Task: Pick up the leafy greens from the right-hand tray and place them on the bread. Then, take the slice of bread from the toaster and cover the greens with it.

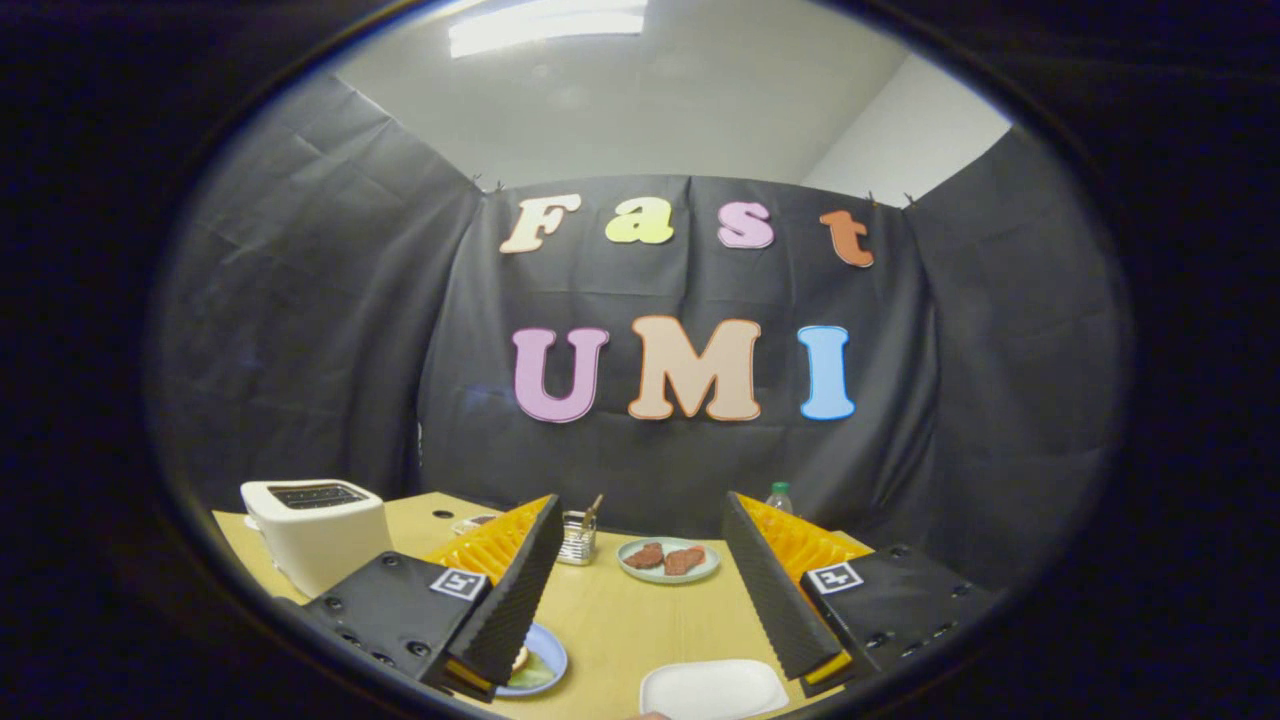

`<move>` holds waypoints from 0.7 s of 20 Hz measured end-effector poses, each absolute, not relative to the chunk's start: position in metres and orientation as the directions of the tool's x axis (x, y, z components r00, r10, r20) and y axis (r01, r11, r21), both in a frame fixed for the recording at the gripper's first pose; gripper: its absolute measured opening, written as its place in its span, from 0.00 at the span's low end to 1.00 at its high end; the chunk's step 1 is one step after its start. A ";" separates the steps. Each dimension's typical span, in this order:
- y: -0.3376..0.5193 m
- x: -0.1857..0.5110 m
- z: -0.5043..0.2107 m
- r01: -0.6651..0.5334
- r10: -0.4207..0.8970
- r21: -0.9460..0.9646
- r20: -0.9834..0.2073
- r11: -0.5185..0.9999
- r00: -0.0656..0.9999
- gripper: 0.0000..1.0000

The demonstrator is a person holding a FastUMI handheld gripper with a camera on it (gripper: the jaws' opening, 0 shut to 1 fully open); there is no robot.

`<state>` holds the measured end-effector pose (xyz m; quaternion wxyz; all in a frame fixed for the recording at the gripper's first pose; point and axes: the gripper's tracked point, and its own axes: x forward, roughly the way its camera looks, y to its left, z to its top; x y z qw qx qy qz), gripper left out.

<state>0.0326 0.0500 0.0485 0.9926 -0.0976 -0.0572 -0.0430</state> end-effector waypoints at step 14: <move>-0.008 0.020 -0.010 0.080 -0.077 -0.111 0.033 0.991 0.997 1.00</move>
